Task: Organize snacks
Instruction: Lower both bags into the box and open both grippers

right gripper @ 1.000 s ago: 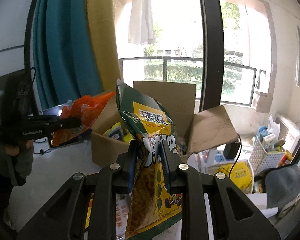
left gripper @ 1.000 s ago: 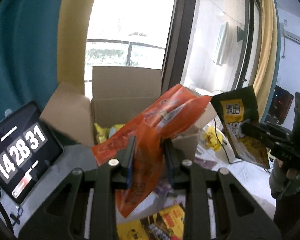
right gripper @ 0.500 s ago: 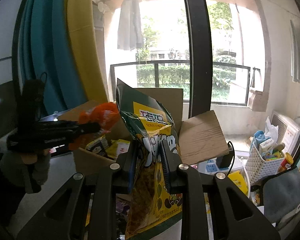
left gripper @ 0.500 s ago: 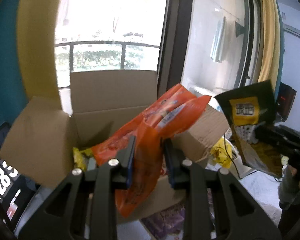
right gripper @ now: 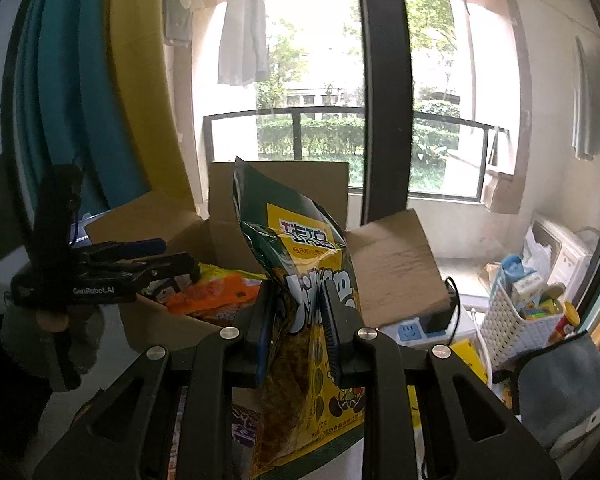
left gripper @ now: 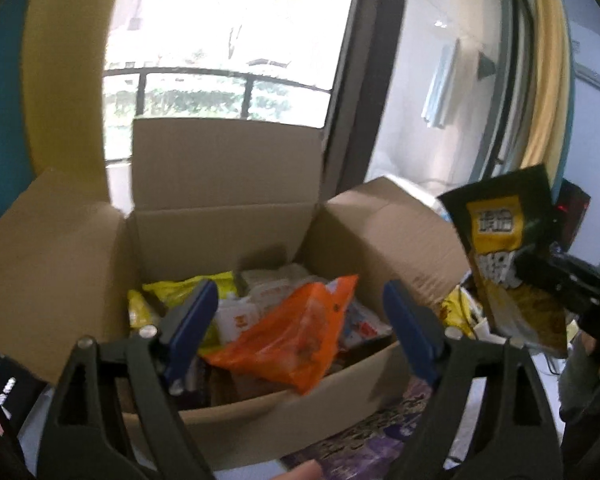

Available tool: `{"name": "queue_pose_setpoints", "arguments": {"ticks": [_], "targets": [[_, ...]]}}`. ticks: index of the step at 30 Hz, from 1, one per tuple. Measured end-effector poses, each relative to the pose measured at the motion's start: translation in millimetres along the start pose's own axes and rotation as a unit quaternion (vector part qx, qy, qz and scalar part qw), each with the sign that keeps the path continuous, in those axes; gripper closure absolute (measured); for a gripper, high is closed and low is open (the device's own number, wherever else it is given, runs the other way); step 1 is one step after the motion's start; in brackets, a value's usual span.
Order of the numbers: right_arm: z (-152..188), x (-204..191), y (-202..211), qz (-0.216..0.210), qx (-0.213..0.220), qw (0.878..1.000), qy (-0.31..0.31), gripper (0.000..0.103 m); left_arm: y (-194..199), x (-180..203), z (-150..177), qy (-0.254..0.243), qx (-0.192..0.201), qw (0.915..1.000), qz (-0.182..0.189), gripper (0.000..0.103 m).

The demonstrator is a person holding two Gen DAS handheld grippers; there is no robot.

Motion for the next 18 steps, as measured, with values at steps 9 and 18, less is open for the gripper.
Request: {"name": "queue_pose_setpoints", "arguments": {"ticks": [9,18], "targets": [[-26.8,-27.8,-30.4,-0.021,0.007,1.0,0.014,0.078,38.4,-39.9,-25.6,0.021,0.042,0.9977,-0.048,0.017],[-46.2,-48.5,-94.4,-0.037,-0.009,0.999,0.009,0.078,73.1,-85.9,-44.6,0.069,0.087,0.9912,-0.073,0.017]]}}
Point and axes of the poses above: each gripper's, at about its wrist camera, not at the fingertips, and y roughly against the way its jaws point, x to its right, z to its underside, the point moved 5 cm from there along -y, roughly the way its jaws point, and after that the axes turned 1 degree about y, right-handed, at the moved point
